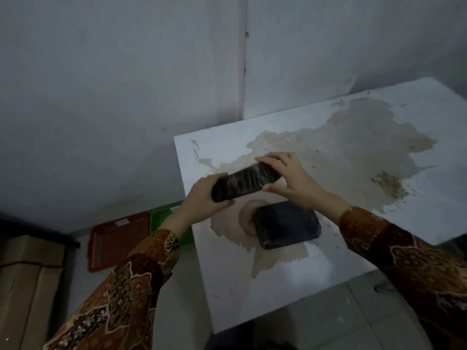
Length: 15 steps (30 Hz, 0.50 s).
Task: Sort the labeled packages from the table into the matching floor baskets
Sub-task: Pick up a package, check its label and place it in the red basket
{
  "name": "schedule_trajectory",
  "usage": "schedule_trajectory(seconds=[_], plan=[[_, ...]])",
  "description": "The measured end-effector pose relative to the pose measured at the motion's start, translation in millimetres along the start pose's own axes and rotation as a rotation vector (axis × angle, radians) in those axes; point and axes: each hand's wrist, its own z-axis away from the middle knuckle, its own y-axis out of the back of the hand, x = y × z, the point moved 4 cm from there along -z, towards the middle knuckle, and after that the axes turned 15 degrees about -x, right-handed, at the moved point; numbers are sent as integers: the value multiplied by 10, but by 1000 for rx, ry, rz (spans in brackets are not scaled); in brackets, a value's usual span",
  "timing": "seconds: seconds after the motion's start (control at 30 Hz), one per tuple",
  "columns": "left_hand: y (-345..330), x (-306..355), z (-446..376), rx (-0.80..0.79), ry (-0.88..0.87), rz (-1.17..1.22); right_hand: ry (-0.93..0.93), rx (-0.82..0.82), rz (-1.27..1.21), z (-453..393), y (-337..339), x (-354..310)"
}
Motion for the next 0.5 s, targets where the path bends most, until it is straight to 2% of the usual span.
schedule_trajectory(seconds=[0.1, 0.2, 0.3, 0.4, 0.5], plan=[[85, 209, 6, 36, -7, 119, 32, 115, -91, -178, 270, -196], [89, 351, 6, 24, -10, 306, 30, 157, -123, -320, 508, -399], [47, 400, 23, -42, 0, 622, 38, 183, -159, -362, 701, -504], [16, 423, 82, -50, 12, 787, 37, 236, -425, -275, 720, -445], [-11, 452, 122, -32, 26, 854, -68, 153, -662, -137, 458, -310]])
